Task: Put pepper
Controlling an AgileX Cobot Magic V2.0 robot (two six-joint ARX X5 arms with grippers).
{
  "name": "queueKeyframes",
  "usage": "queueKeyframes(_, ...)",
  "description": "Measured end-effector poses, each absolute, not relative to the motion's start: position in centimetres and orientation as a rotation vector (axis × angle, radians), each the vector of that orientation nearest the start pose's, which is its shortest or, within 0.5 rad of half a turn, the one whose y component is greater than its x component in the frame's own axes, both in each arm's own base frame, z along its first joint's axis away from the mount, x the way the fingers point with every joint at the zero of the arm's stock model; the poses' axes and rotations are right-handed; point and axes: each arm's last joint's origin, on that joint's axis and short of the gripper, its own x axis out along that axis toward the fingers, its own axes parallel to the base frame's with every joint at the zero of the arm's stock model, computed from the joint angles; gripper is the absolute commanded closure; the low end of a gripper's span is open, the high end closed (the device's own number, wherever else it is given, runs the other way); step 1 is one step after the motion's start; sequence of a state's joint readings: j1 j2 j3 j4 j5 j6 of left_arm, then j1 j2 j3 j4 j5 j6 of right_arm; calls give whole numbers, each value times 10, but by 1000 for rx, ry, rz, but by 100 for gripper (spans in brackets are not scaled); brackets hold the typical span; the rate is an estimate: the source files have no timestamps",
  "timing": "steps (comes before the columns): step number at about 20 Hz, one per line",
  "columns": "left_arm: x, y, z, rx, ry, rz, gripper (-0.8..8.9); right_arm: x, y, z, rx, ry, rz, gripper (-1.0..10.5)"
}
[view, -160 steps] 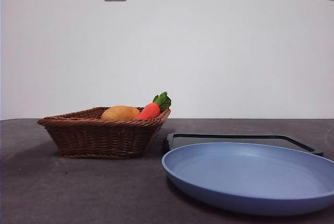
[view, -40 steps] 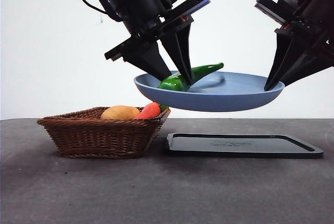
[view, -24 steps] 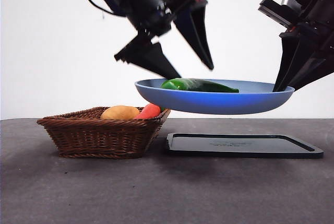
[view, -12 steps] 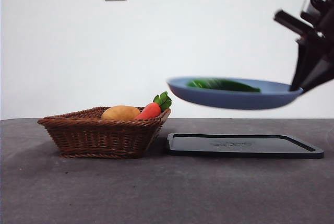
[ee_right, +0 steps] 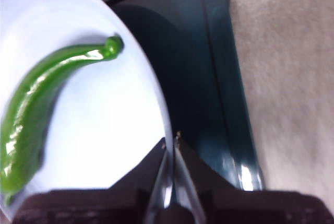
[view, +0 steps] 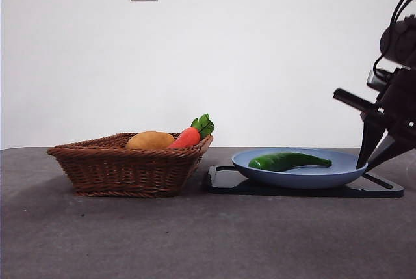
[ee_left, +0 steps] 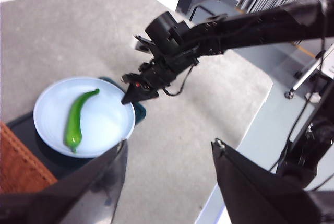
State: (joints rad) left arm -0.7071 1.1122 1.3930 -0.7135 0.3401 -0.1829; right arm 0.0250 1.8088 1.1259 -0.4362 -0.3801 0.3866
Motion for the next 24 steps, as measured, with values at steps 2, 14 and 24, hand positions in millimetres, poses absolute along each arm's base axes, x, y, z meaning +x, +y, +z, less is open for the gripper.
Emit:
queueKeyframes(2, 152, -142, 425, -77, 543, -985, 527, 354, 20, 165, 543, 1168, 146, 941)
queueKeyframes(14, 152, -141, 423, -30, 538, -956, 527, 337, 15, 195, 487, 1157, 180, 700)
queueKeyframes(24, 153, -140, 422, 9, 527, -914, 530, 211, 28, 324, 301, 983, 357, 701)
